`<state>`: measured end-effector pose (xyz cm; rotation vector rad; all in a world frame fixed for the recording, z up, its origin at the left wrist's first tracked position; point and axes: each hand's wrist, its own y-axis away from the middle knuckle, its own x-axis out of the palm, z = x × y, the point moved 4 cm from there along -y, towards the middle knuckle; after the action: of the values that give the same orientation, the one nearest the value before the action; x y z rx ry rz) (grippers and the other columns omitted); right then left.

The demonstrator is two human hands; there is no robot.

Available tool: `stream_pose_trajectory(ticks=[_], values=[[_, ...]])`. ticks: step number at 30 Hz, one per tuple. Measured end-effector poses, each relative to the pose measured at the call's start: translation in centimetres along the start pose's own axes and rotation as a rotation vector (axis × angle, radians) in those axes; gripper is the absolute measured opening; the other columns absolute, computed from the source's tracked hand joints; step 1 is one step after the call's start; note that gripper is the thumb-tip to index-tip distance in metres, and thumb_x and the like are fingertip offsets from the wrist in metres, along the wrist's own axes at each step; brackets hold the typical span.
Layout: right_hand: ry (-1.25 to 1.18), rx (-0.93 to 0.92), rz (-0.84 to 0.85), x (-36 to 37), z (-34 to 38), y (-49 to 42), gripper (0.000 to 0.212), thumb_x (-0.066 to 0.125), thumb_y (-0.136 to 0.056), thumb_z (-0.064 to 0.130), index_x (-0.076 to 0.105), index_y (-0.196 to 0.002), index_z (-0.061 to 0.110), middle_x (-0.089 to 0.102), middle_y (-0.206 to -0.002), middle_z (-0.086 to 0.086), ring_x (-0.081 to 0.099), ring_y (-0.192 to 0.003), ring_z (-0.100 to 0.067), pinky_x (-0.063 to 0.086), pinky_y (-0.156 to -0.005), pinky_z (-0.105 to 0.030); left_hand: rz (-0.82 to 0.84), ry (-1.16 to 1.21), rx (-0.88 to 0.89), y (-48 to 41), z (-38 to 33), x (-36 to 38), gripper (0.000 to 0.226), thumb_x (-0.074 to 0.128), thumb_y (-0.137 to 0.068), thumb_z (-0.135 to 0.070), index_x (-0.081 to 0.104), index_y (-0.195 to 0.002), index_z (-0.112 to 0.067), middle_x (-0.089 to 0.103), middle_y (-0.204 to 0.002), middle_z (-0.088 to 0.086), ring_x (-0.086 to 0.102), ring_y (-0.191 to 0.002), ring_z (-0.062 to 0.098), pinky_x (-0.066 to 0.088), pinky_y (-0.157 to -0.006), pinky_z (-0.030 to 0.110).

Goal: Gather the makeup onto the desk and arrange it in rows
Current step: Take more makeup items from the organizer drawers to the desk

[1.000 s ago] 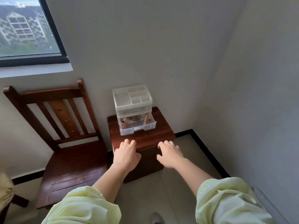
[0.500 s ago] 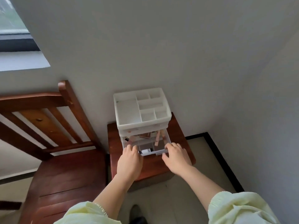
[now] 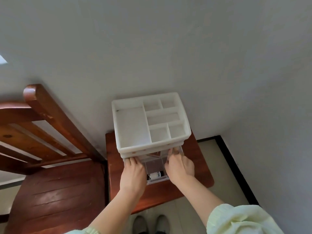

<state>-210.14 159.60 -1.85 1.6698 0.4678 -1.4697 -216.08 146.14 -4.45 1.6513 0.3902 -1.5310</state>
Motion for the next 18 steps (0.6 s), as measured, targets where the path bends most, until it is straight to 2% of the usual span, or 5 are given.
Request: stream_pose_trajectory(ticks=[4, 9, 13, 16, 18], values=[[0.021, 0.066, 0.086, 1.2, 0.7, -1.5, 0.044, 0.048, -0.098, 0.040, 0.050, -0.128, 0.007, 0.062, -0.115, -0.008, 0.065, -0.100, -0.024, 0.044, -0.066, -0.030, 0.081, -0.069, -0.039, -0.9, -0.5, 0.6, 0.047, 0.038, -0.090, -0.007, 0.040, -0.135, 0.006, 0.044, -0.131, 0.022, 0.038, -0.120, 0.039, 0.020, -0.113, 0.050], [-0.178, 0.261, 0.126, 2.3, 0.3, -2.8, 0.035, 0.050, -0.096, 0.041, 0.053, -0.121, 0.016, 0.067, -0.108, 0.000, 0.066, -0.098, -0.019, 0.041, -0.066, -0.027, 0.105, -0.055, -0.044, -1.6, -0.7, 0.6, 0.055, 0.039, -0.093, -0.007, 0.023, -0.142, 0.010, 0.037, -0.137, 0.023, 0.037, -0.124, 0.038, 0.025, -0.113, 0.045], [-0.214, 0.300, 0.135, 2.8, -0.2, -3.3, 0.032, 0.049, -0.096, 0.040, 0.054, -0.117, 0.017, 0.068, -0.104, 0.000, 0.067, -0.097, -0.021, 0.046, -0.070, -0.030, 0.121, -0.087, -0.028, -2.2, -0.6, 0.7, 0.042, 0.037, -0.093, 0.001, 0.033, -0.134, 0.006, 0.046, -0.128, 0.022, 0.046, -0.116, 0.034, 0.038, -0.102, 0.039], [-0.217, 0.264, 0.162, 3.1, -0.2, -3.8, 0.033, 0.051, -0.094, 0.045, 0.059, -0.110, 0.017, 0.066, -0.098, 0.001, 0.066, -0.091, -0.021, 0.042, -0.064, -0.028, 0.146, -0.079, 0.007, -2.1, -1.2, 0.3, 0.037, 0.038, -0.090, 0.008, 0.046, -0.126, 0.003, 0.050, -0.121, 0.021, 0.049, -0.111, 0.033, 0.043, -0.091, 0.038], [-0.228, 0.220, 0.178, 3.1, 0.0, -3.9, 0.030, 0.052, -0.093, 0.043, 0.062, -0.106, 0.018, 0.066, -0.095, 0.002, 0.066, -0.089, -0.020, 0.040, -0.060, -0.026, 0.138, -0.079, 0.015, -1.9, -1.4, -0.4, 0.029, 0.050, -0.084, 0.004, 0.058, -0.112, 0.005, 0.057, -0.108, 0.023, 0.057, -0.098, 0.033, 0.048, -0.081, 0.036]])
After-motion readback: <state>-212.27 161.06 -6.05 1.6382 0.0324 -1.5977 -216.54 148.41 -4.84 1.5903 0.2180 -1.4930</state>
